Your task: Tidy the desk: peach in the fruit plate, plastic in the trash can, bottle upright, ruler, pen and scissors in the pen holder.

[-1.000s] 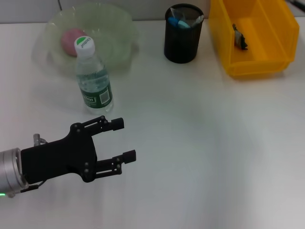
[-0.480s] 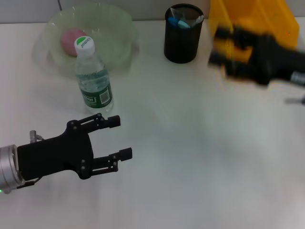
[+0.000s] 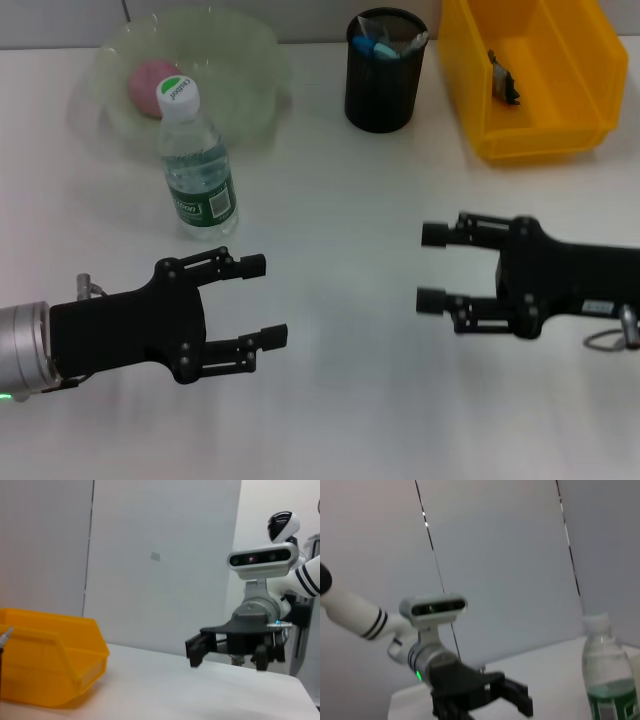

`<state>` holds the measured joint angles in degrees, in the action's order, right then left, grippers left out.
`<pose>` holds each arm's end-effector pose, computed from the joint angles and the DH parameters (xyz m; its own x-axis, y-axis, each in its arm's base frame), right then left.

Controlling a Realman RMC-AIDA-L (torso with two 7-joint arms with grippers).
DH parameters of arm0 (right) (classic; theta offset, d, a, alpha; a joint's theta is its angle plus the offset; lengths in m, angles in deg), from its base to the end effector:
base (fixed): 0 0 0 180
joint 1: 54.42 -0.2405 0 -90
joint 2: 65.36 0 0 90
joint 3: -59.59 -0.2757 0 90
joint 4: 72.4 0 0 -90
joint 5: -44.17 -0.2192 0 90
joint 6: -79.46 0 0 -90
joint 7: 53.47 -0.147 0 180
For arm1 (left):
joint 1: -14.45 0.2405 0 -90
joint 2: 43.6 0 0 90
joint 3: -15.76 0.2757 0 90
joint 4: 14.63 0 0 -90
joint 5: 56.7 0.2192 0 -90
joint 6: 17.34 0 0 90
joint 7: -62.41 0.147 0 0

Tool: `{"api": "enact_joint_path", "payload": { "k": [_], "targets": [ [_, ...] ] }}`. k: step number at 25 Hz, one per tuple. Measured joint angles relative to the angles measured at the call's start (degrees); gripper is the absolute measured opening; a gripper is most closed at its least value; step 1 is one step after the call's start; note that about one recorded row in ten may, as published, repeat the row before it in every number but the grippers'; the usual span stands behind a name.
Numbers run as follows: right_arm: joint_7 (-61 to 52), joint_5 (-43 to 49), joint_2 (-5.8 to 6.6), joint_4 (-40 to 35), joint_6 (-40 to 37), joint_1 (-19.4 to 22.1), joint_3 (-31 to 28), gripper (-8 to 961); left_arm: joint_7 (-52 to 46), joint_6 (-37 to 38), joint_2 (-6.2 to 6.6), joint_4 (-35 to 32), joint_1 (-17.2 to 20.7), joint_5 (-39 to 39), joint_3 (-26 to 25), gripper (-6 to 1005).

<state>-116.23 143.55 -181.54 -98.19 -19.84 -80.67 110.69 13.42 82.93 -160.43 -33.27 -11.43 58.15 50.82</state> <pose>0.2819 0.2945 -0.0274 0.7387 -0.2103 -0.6404 -0.2857 -0.9582 -0.0149 -0.3066 0.2708 -0.0395 0.7642 0.1334 0.6311 0.2527 -0.9621 -0.1026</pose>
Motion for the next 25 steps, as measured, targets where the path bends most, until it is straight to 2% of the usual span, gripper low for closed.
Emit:
{"api": "enact_joint_path", "payload": {
  "k": [9,25],
  "targets": [
    [1.94,1.43,-0.36,0.17,0.75,1.73,0.08,759,-1.25,-0.67,-0.10,0.00,-0.91,0.02,1.08,788],
    [2.07,2.31,-0.36,0.09,1.17,1.57,0.07,759,-2.36,-1.40,-0.19,0.00,-1.36,-0.46,0.35,790]
  ]
}}
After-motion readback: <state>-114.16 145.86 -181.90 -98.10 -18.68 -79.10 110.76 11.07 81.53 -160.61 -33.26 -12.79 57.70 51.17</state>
